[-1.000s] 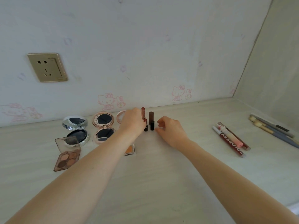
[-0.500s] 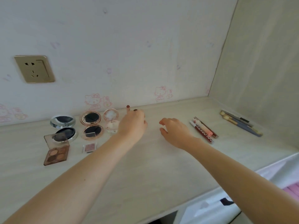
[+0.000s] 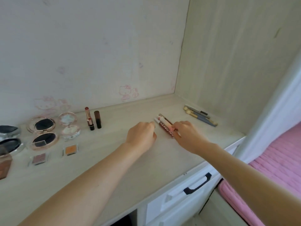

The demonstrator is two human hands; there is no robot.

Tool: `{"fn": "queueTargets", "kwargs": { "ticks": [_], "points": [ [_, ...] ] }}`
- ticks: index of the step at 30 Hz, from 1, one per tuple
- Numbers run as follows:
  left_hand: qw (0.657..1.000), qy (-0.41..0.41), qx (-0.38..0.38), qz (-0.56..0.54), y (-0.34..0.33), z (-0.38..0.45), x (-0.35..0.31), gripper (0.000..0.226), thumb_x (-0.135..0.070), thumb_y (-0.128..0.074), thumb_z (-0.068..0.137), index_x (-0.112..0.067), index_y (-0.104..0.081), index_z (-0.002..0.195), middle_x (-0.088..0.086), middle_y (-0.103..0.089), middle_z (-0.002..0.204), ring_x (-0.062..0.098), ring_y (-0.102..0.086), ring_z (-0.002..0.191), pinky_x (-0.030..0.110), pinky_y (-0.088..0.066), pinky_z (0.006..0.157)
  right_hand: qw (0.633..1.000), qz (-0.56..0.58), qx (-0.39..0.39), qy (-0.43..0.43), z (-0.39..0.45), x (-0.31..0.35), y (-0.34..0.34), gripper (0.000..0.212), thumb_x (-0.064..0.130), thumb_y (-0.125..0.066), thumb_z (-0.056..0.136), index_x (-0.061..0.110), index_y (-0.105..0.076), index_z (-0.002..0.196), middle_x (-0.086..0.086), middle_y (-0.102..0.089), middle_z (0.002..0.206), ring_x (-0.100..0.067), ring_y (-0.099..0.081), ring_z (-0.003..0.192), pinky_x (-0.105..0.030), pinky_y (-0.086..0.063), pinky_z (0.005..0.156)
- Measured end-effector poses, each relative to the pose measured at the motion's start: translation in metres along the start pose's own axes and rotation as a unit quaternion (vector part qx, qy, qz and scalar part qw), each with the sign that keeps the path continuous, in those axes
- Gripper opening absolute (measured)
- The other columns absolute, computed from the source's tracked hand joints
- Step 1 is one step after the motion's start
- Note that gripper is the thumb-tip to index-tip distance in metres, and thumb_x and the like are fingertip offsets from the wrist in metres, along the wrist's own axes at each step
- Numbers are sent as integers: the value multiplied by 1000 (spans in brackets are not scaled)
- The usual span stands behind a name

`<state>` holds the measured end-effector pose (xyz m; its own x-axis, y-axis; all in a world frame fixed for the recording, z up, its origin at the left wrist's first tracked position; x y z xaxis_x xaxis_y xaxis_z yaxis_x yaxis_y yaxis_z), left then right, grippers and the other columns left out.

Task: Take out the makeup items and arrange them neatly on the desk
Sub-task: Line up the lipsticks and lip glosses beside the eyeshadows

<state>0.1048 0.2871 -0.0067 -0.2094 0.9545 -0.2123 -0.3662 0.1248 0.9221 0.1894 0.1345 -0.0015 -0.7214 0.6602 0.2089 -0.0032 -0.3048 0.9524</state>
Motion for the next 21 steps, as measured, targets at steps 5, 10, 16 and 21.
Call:
{"fn": "queueTargets", "kwargs": {
  "ticks": [5,10,16,21],
  "points": [
    [999,-35,5,5,-16,19,-21,29,-21,-45,88,-15,-56,113,8,-64,108,30,-58,103,37,-49,71,999,-22,0,-26,-9,-34,8,33,27,-45,97,17,-54,128,-3,-59,124,-21,-49,119,-36,-47,95],
    [998,-54,-19,-8,-19,32,-25,14,-20,-47,90,-31,-56,88,2,-63,105,27,-55,100,31,-33,64,999,-26,2,-35,-5,-46,7,34,27,-45,97,16,-53,129,-3,-59,125,-21,-50,118,-35,-47,95],
    [1000,-13,13,-13,-25,61,-9,26,-24,-44,93,-18,-56,115,3,-58,113,25,-48,110,35,-42,75,999,-3,7,-38,12,-41,1,34,28,-44,98,17,-53,129,-3,-57,126,-21,-47,121,-37,-47,94],
    [998,12,60,-30,-31,79,-6,37,-29,-39,98,-13,-49,128,7,-52,130,28,-41,124,42,-43,94,999,15,16,-37,27,-29,-3,35,32,-46,97,16,-54,127,-4,-56,124,-22,-48,118,-36,-47,90]
  ]
}}
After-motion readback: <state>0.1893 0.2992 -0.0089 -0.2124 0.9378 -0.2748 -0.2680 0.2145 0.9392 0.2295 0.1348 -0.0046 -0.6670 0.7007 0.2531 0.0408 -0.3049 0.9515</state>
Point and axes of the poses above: each hand's wrist, its own z-axis towards the middle knuckle, its own y-axis out of the back of the hand, x = y × z, the point moved 3 cm from there along z, towards the middle knuckle
